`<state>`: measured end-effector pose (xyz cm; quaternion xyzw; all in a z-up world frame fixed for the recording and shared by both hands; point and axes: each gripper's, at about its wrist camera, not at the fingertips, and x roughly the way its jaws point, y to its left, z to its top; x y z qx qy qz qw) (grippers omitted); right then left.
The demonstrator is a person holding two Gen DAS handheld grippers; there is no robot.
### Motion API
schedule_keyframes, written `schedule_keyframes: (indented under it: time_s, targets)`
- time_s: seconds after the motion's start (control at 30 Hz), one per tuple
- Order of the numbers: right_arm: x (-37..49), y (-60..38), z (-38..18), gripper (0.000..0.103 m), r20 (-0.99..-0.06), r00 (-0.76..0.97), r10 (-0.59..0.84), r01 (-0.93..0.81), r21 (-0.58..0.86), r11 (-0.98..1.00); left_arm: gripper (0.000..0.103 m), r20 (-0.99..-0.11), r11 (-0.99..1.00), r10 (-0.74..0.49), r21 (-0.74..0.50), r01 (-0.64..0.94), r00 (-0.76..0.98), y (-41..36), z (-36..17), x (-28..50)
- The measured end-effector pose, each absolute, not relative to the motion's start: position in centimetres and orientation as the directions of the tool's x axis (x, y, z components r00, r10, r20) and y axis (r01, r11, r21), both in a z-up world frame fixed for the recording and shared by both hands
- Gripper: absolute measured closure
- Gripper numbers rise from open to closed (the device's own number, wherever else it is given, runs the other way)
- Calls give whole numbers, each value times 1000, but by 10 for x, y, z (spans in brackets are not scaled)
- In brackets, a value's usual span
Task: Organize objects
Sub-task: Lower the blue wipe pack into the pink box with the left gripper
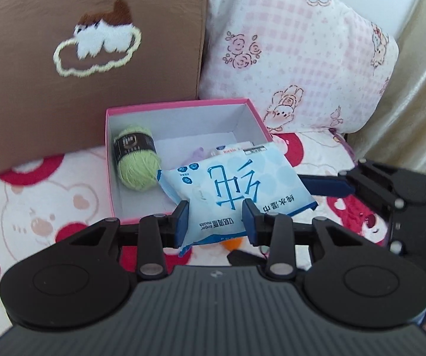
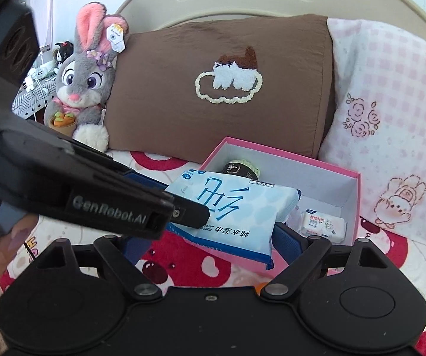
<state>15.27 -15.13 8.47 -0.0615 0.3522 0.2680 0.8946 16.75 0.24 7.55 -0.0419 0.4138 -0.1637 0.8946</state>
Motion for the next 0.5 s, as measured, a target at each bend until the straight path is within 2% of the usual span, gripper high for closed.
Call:
schedule_keyframes:
  time_s: [0.3,0.5]
  targets:
    - [193,-142,66,18,-674,601,428,-530,64,845,67,-772,952,-303,-214,221,558,9,49,220]
    - [223,-135,45,28,-710,569,415,-541,57,839,67,-804,964,-263,-200,175,534,14,23,253]
